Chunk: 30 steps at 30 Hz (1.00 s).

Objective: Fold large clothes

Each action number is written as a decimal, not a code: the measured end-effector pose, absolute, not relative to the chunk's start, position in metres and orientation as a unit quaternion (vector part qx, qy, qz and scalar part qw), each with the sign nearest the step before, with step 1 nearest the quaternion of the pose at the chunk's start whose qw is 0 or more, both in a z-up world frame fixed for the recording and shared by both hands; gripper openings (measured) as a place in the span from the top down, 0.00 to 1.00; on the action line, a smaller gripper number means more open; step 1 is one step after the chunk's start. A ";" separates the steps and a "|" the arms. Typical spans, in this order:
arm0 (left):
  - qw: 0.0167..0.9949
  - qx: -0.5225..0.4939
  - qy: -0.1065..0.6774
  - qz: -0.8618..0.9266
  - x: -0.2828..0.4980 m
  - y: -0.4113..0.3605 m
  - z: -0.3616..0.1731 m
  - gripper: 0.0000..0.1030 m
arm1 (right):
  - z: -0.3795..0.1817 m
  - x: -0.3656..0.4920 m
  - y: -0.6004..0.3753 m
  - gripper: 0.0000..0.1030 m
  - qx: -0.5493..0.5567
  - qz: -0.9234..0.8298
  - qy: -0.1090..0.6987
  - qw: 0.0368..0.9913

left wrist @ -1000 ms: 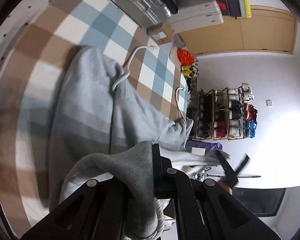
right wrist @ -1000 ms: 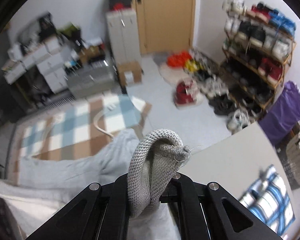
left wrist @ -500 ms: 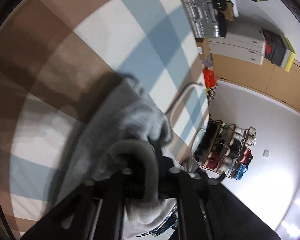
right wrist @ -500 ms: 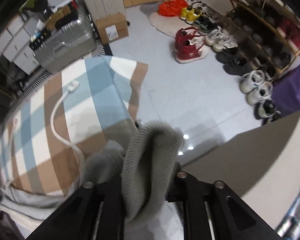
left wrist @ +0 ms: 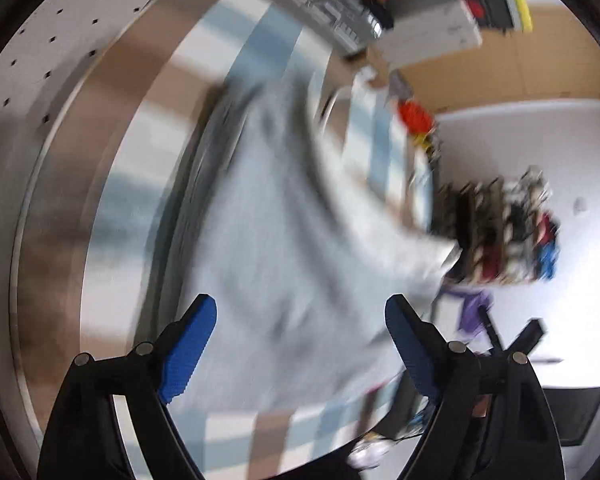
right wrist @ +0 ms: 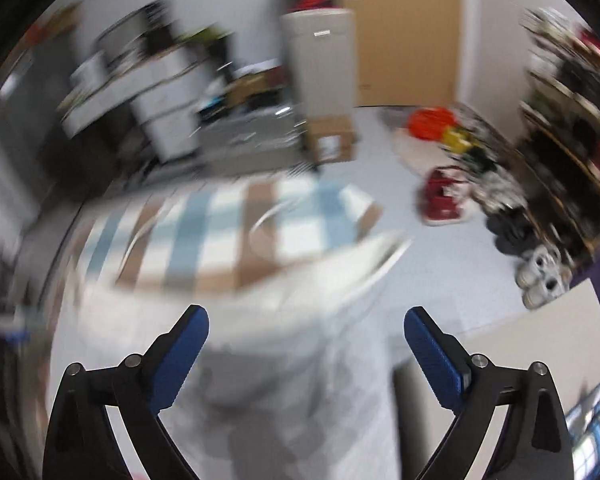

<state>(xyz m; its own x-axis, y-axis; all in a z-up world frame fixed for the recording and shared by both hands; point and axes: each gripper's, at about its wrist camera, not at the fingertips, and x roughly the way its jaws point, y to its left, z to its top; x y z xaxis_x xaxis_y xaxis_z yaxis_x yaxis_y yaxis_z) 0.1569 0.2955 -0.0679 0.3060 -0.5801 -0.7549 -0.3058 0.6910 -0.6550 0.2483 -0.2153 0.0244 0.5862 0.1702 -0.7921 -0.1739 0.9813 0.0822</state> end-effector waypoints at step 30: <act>0.737 -0.487 0.459 -0.094 0.049 0.279 -0.149 0.19 | -0.120 0.105 -0.243 0.00 0.395 0.144 0.448 0.789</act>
